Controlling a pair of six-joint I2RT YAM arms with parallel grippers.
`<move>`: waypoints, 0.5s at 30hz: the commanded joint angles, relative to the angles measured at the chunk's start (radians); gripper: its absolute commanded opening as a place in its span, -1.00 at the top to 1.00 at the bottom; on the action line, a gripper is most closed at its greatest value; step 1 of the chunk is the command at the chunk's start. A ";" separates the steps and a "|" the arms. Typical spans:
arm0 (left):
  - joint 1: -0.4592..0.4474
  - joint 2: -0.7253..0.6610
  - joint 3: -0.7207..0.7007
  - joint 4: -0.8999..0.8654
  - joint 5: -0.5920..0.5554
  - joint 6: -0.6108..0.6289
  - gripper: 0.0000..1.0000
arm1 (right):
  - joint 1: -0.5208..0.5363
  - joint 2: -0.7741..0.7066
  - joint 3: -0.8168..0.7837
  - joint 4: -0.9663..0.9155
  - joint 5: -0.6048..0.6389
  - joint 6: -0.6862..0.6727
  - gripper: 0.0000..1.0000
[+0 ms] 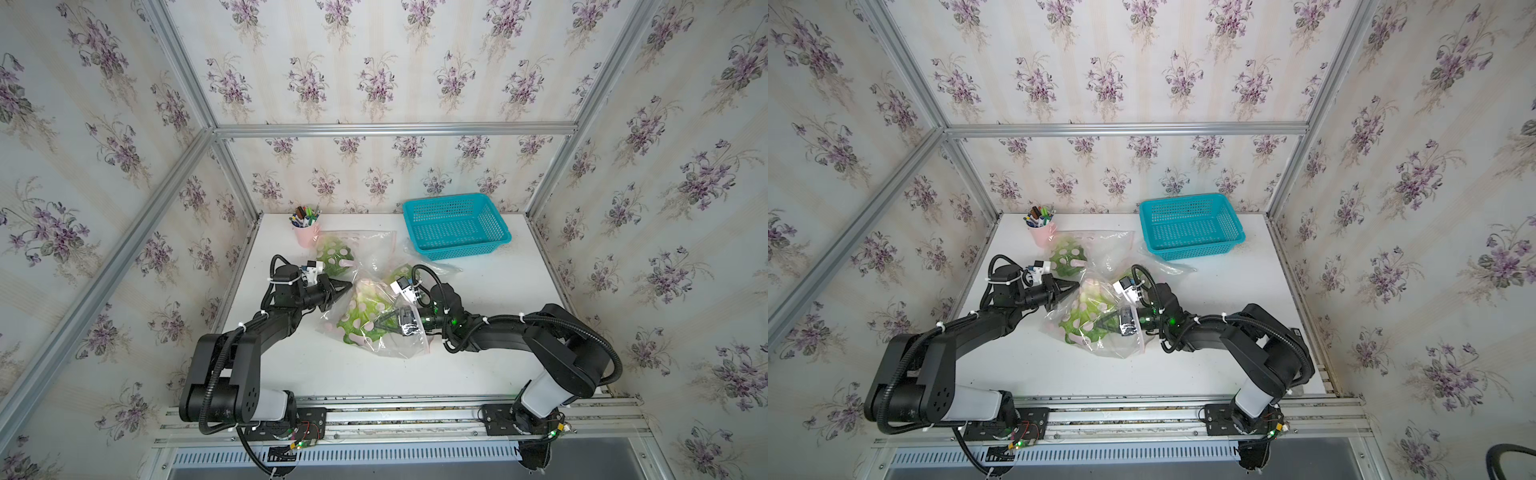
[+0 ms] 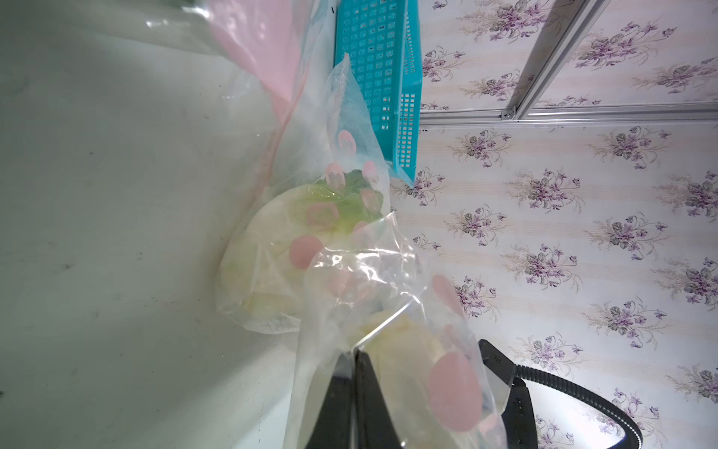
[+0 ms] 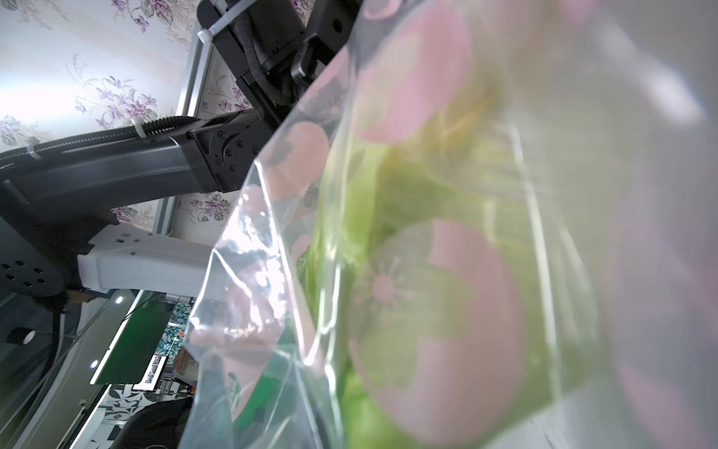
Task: Open the zip-top bag and take out the chinese cabbages
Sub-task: Pick up the Chinese cabbage from the zipper food storage bag.
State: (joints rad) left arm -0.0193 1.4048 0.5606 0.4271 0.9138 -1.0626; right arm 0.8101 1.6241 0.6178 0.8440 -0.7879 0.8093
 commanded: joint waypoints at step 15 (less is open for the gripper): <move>0.078 -0.192 0.226 -0.808 -0.325 0.554 1.00 | -0.097 -0.165 -0.087 -0.402 -0.014 -0.273 1.00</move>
State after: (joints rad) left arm 0.0471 1.2190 0.7788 -0.2905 0.6483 -0.5827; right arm 0.7181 1.4700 0.5270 0.5095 -0.7788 0.6067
